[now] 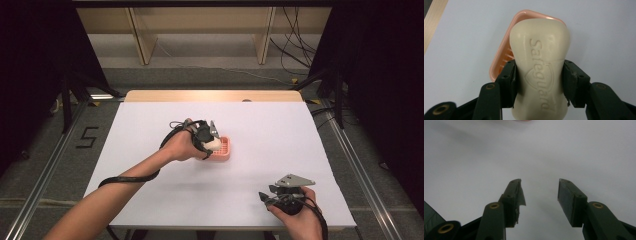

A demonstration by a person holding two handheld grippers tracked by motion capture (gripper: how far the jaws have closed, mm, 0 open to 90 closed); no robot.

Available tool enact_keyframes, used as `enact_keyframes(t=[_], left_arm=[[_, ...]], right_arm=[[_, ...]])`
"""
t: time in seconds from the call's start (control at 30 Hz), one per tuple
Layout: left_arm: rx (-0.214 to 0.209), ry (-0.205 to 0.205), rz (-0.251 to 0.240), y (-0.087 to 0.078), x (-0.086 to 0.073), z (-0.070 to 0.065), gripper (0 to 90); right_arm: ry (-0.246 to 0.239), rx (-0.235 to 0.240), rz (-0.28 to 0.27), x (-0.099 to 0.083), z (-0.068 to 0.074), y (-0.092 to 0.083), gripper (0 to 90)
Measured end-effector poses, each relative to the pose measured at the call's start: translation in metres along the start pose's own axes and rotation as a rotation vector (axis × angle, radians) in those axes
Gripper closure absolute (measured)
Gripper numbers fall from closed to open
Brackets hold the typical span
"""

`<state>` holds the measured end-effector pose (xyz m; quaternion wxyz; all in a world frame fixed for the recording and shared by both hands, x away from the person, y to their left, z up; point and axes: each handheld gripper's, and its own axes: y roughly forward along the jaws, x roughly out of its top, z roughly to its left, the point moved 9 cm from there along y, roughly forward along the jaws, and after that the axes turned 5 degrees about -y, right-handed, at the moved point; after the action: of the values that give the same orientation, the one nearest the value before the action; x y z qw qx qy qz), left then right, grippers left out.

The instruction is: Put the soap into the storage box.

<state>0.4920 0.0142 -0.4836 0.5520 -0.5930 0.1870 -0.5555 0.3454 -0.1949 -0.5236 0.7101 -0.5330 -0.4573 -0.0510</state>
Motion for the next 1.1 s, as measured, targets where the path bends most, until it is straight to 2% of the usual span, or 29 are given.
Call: enact_keyframes(t=[0.13, 0.17, 0.2, 0.23, 0.37, 0.4, 0.43, 0.47, 0.5, 0.57, 0.6, 0.8, 0.93, 0.97, 1.1], left_arm=[[0.001, -0.003, -0.007, 0.0003, 0.0017, 0.0011, 49.6], [0.003, -0.001, -0.005, 0.0002, 0.0021, 0.0017, 49.7], [0.003, -0.001, -0.005, 0.0002, 0.0021, 0.0017, 49.6], [0.003, 0.001, -0.005, 0.0002, 0.0026, 0.0023, 49.6], [0.004, 0.008, -0.003, 0.0011, 0.0036, 0.0033, 49.6], [0.004, 0.008, -0.003, 0.0011, 0.0036, 0.0033, 49.6], [0.004, 0.0, -0.008, 0.0017, 0.0041, 0.003, 49.6], [0.0, 0.002, -0.01, 0.0022, 0.0047, 0.0032, 49.6], [-0.001, 0.002, -0.01, 0.0025, 0.0049, 0.0034, 49.7], [0.001, 0.005, -0.007, 0.0028, 0.0048, 0.0039, 49.6], [0.002, 0.007, -0.005, 0.0031, 0.0047, 0.0041, 49.6], [0.006, 0.017, -0.009, 0.0048, 0.0061, 0.0062, 49.6], [0.008, 0.027, -0.01, 0.0057, 0.0073, 0.0069, 49.6], [0.011, 0.034, -0.011, 0.006, 0.0078, 0.0071, 49.6], [0.016, 0.043, -0.015, 0.0067, 0.0091, 0.0079, 49.6]], right_arm=[[0.004, 0.0, -0.001, 0.0004, 0.0005, 0.0003, 53.9], [-0.024, 0.004, -0.014, 0.0011, -0.0009, 0.0018, 54.0], [-0.024, 0.004, -0.014, 0.0011, -0.0009, 0.0018, 54.0], [-0.001, 0.002, -0.006, 0.0013, 0.0001, 0.0002, 53.9], [-0.008, -0.001, -0.015, 0.0023, -0.0006, 0.0001, 53.9], [0.014, -0.001, -0.01, 0.0019, 0.0011, -0.0005, 53.9], [-0.017, -0.001, -0.022, 0.0027, -0.0013, 0.0002, 53.9], [0.016, -0.009, -0.008, 0.002, 0.0008, -0.0015, 53.9], [-0.013, -0.025, -0.013, 0.0025, -0.0028, -0.0017, 53.9], [0.0, -0.023, -0.006, 0.0019, -0.0021, -0.0021, 53.9], [-0.015, -0.024, -0.015, 0.0027, -0.003, -0.0016, 53.9], [-0.013, -0.016, -0.021, 0.0033, -0.0026, -0.0015, 53.9], [-0.027, -0.01, -0.029, 0.0038, -0.0031, -0.0009, 53.8], [-0.048, -0.013, -0.035, 0.0035, -0.0045, -0.0001, 53.8], [-0.049, -0.013, -0.036, 0.0036, -0.0046, -0.0001, 53.8]])
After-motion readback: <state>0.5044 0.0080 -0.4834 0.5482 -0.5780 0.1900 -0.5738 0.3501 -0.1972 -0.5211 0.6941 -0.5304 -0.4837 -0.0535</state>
